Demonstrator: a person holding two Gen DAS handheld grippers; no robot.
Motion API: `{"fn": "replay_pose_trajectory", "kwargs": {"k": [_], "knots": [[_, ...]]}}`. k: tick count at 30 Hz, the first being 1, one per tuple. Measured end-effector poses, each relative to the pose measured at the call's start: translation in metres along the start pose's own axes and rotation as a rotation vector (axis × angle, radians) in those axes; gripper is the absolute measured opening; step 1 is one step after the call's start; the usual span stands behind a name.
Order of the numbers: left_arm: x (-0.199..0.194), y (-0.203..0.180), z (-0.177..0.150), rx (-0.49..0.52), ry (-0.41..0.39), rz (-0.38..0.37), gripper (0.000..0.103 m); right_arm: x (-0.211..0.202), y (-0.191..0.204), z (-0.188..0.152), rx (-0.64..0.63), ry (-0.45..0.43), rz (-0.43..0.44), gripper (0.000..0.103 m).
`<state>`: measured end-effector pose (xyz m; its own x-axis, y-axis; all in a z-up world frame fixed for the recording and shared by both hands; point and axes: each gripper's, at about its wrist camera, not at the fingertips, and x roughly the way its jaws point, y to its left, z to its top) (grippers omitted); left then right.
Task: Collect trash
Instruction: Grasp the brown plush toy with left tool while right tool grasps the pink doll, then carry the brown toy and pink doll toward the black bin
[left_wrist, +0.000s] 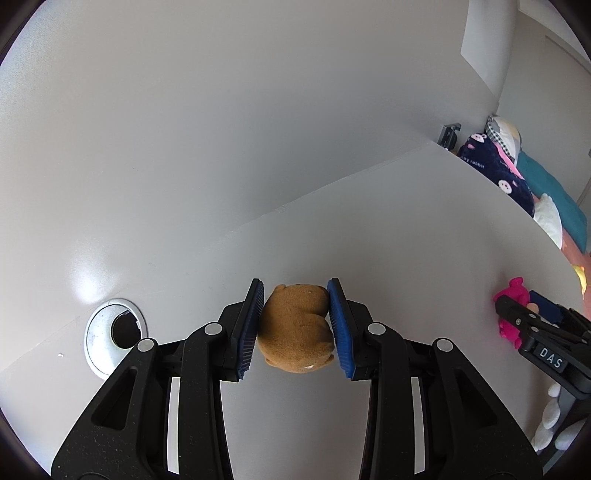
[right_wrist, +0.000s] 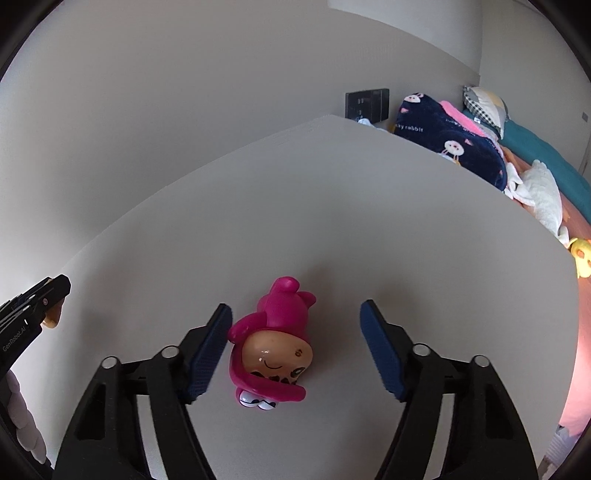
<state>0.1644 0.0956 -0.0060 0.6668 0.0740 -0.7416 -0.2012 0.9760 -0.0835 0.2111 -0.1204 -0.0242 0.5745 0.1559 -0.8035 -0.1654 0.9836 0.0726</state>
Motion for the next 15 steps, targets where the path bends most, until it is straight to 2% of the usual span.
{"fn": "replay_pose_trajectory", "kwargs": {"k": [3, 15], "knots": [[0.0, -0.001, 0.0, 0.001, -0.001, -0.004, 0.035, 0.0, 0.001, -0.002, -0.012, -0.012, -0.035, 0.041], [-0.005, 0.0, -0.005, 0.026, 0.01, -0.025, 0.035, -0.018, -0.027, -0.005, 0.037, -0.029, -0.051, 0.041]]}}
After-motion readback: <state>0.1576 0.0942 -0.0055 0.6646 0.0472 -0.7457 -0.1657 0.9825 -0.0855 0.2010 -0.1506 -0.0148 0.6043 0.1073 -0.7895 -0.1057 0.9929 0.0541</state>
